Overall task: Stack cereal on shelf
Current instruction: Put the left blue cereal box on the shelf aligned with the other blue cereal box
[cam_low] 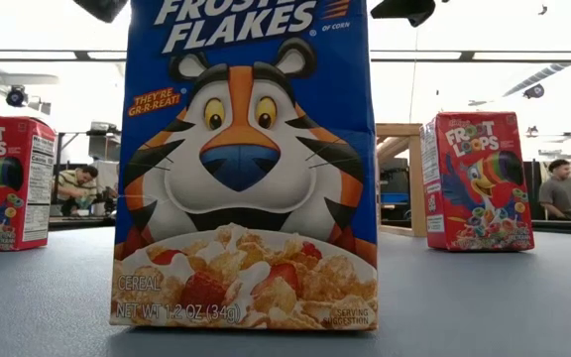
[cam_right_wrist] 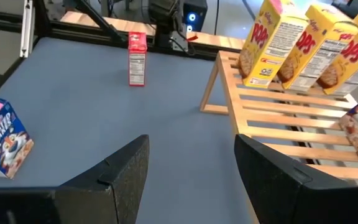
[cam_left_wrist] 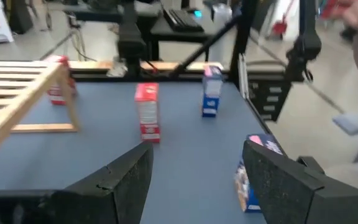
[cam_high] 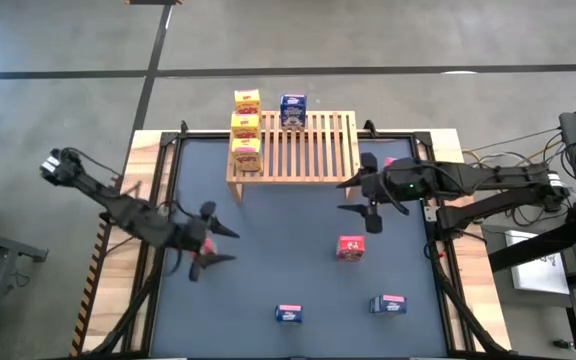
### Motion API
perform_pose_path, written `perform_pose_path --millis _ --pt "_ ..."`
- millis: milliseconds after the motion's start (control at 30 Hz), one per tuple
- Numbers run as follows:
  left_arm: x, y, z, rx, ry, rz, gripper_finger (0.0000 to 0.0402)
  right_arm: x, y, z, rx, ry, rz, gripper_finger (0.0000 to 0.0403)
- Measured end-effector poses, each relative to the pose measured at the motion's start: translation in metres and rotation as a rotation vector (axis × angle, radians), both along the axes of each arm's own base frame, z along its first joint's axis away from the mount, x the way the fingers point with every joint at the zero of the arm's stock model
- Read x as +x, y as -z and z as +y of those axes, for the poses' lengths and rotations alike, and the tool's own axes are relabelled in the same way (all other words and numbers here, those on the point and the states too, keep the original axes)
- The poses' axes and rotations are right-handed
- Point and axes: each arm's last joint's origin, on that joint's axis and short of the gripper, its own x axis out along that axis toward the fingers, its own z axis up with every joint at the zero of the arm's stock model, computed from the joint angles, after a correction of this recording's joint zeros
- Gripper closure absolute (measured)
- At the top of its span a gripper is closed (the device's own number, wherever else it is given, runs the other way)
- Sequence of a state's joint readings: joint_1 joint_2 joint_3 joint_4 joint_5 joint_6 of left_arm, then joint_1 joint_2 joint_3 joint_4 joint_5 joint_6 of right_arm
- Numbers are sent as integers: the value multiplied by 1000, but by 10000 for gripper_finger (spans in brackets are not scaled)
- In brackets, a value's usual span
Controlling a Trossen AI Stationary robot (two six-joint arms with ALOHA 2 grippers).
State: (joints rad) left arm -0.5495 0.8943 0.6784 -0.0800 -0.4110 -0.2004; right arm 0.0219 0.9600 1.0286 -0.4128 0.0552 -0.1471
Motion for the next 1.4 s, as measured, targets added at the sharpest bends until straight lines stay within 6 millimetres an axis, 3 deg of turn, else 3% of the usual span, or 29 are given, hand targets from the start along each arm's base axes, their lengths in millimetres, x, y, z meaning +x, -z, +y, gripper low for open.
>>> perform_pose_path --millis 233,667,833,1167,1400 --pt "44 10 -50 94 30 120 169 -1 4 0 -32 -14 -10 177" --pt "96 43 -119 -4 93 230 168 -1 5 0 -35 -17 -7 177" --pt "109 53 -130 -15 93 308 140 -1 5 0 -25 -13 -10 177" --pt "113 70 -134 -18 38 415 37 0 5 0 -18 -10 -12 177" --pt "117 88 -136 -51 7 402 22 0 4 0 -18 -9 -17 177"
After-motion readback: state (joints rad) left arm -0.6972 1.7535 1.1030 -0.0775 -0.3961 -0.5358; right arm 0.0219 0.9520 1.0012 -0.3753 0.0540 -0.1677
